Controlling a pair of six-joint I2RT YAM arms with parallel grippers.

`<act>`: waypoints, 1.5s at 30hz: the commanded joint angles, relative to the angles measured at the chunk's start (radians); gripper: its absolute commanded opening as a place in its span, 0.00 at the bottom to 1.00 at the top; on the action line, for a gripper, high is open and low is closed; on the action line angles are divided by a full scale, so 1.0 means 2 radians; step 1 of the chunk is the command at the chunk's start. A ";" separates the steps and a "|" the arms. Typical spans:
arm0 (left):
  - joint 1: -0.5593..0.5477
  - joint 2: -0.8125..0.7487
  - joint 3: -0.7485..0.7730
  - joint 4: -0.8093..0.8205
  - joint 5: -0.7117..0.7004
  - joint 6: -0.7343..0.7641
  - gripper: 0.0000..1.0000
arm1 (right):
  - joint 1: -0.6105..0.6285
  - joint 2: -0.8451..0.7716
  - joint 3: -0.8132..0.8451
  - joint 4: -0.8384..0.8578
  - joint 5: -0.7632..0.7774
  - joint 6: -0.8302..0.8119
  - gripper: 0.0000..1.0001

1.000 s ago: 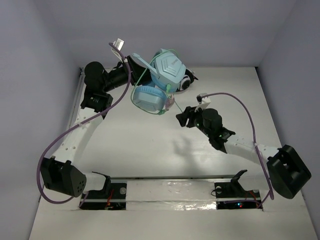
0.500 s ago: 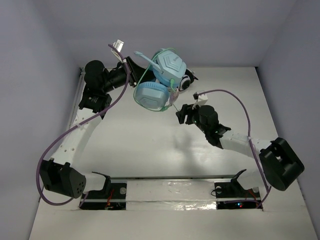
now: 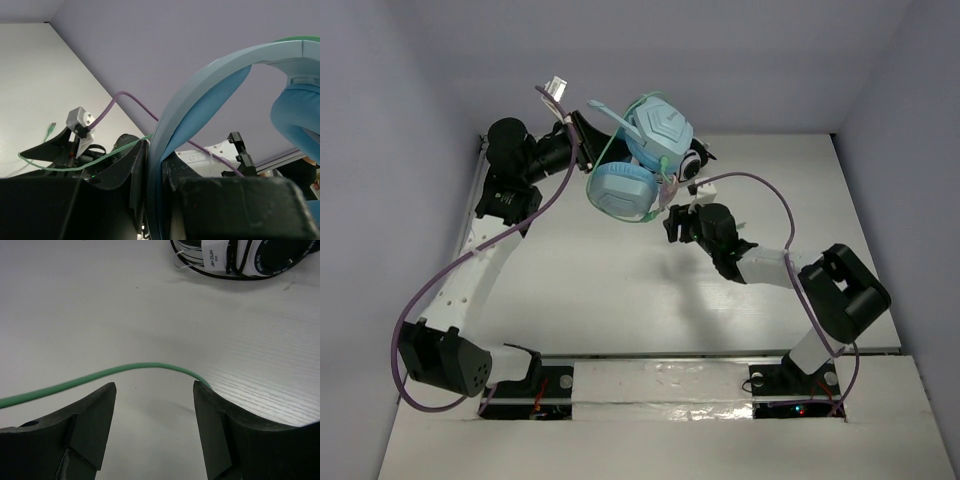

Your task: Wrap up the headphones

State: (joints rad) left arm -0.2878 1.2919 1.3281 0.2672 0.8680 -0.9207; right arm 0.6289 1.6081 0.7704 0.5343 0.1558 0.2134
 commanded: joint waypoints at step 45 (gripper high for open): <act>0.002 -0.044 0.071 -0.023 0.009 0.012 0.00 | -0.027 0.056 0.028 0.034 0.058 0.069 0.53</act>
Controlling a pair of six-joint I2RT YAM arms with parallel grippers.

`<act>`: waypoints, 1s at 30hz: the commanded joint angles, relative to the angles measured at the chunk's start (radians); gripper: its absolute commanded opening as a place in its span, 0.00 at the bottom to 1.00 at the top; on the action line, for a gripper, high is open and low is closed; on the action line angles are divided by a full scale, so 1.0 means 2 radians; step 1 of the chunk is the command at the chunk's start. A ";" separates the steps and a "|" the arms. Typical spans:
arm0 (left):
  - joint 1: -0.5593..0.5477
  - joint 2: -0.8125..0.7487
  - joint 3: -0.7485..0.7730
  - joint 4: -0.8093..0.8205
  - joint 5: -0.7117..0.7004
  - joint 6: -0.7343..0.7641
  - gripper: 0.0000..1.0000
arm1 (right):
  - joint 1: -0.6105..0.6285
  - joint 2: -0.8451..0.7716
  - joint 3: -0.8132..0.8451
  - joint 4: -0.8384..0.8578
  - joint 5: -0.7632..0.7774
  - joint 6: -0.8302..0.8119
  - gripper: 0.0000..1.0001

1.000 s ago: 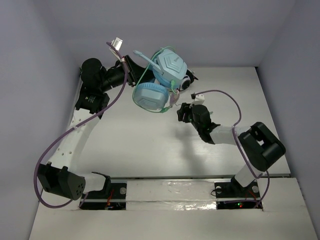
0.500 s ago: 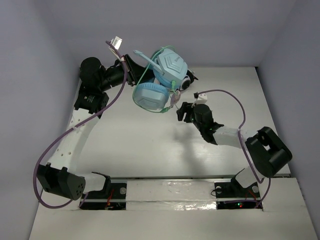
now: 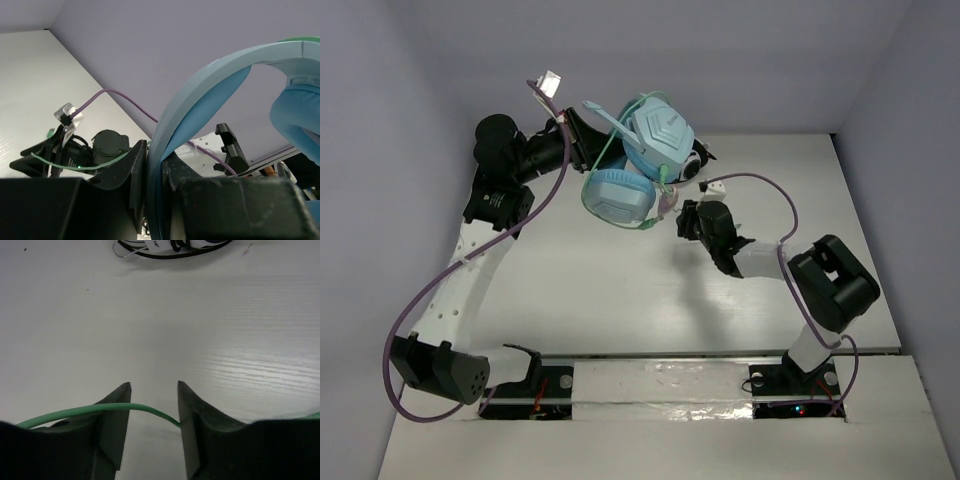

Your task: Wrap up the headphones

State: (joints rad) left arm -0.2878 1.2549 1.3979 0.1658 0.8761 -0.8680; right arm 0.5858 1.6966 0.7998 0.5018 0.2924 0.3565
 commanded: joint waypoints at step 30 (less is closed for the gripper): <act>-0.007 -0.031 -0.123 -0.001 -0.556 0.024 0.00 | 0.234 -0.176 0.026 -0.385 0.013 0.124 0.00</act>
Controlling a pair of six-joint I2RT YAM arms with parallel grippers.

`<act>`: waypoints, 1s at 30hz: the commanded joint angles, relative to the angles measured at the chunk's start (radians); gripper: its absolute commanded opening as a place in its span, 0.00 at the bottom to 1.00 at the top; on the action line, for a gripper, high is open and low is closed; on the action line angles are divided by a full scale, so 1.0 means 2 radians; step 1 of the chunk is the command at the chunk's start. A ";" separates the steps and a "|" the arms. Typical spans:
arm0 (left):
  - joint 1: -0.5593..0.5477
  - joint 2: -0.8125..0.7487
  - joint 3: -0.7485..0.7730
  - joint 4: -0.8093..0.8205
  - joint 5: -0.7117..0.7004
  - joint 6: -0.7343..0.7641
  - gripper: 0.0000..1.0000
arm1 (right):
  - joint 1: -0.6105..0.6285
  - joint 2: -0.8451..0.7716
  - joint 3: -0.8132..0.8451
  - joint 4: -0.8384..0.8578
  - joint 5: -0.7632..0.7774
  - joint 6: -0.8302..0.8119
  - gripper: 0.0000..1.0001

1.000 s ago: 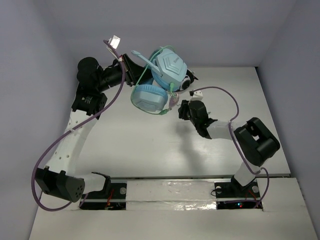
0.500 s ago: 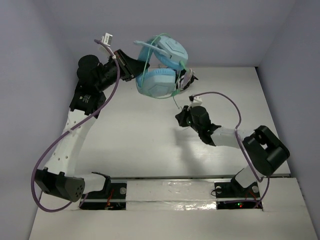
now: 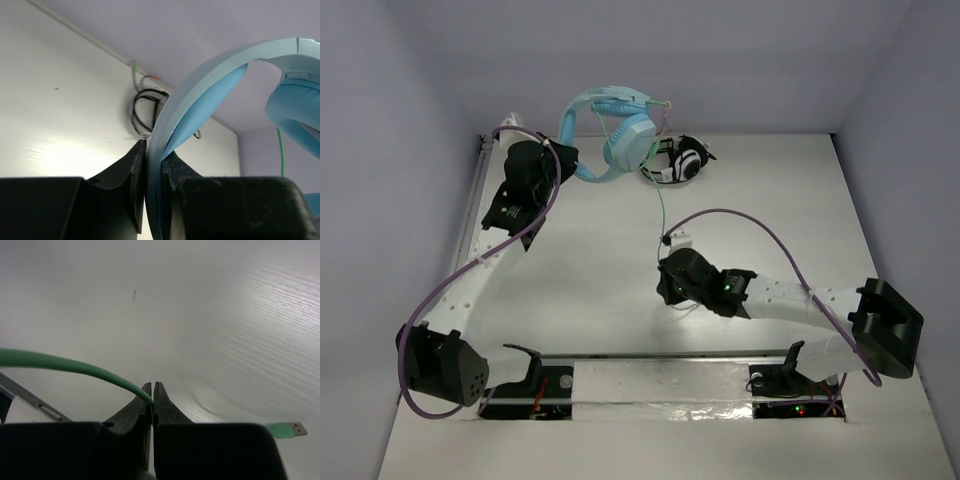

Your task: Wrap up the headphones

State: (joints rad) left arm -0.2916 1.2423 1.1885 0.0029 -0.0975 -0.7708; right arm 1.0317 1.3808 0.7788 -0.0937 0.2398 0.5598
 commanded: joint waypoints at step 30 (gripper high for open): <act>-0.156 -0.029 -0.098 -0.027 -0.188 0.124 0.00 | 0.140 0.014 0.401 -0.511 0.230 -0.055 0.00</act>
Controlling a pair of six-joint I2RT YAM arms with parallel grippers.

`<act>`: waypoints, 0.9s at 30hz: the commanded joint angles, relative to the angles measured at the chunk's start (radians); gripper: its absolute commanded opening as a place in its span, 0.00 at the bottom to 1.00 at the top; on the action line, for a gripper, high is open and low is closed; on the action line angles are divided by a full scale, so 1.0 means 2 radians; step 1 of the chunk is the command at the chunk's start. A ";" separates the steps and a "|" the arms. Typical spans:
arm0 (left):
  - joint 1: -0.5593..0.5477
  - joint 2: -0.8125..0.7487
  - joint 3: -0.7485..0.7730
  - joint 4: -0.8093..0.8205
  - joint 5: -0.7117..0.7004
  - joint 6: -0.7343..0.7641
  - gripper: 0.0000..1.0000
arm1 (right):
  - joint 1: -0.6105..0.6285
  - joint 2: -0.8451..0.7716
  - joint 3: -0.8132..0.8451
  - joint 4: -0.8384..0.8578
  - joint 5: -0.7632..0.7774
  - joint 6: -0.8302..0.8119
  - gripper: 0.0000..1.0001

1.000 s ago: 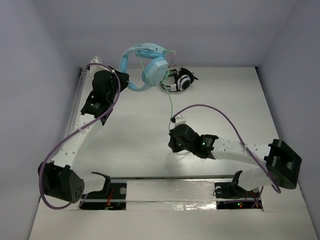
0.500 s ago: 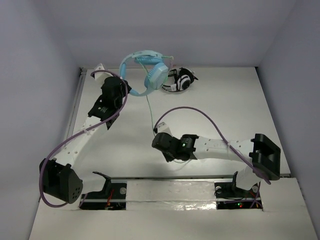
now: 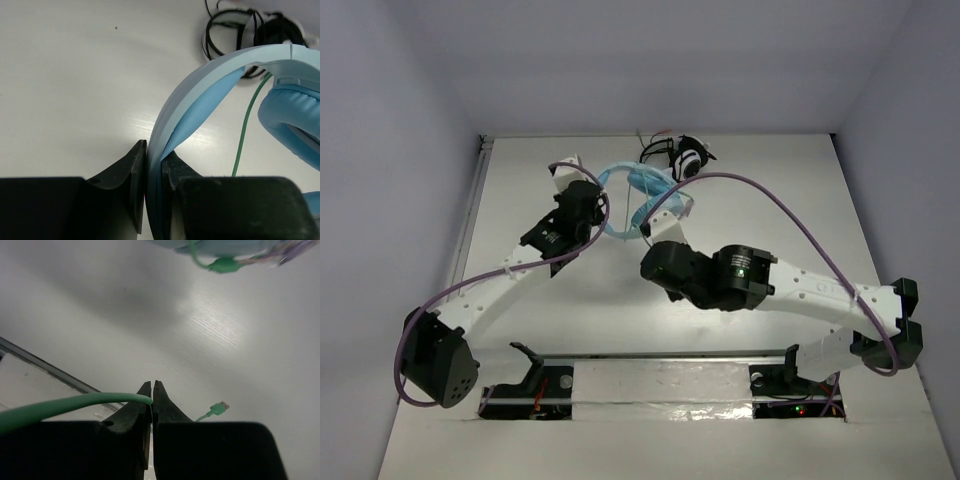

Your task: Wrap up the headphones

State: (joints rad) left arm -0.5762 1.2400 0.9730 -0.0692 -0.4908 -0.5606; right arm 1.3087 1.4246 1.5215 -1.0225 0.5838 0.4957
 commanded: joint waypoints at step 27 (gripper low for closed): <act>-0.056 -0.096 0.001 -0.166 0.206 0.203 0.00 | -0.156 -0.064 -0.005 0.150 0.128 -0.192 0.00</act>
State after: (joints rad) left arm -0.6857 1.0626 0.9829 -0.4496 -0.1925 -0.1875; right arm 1.0325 1.3090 1.4967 -0.8848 0.8539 0.1940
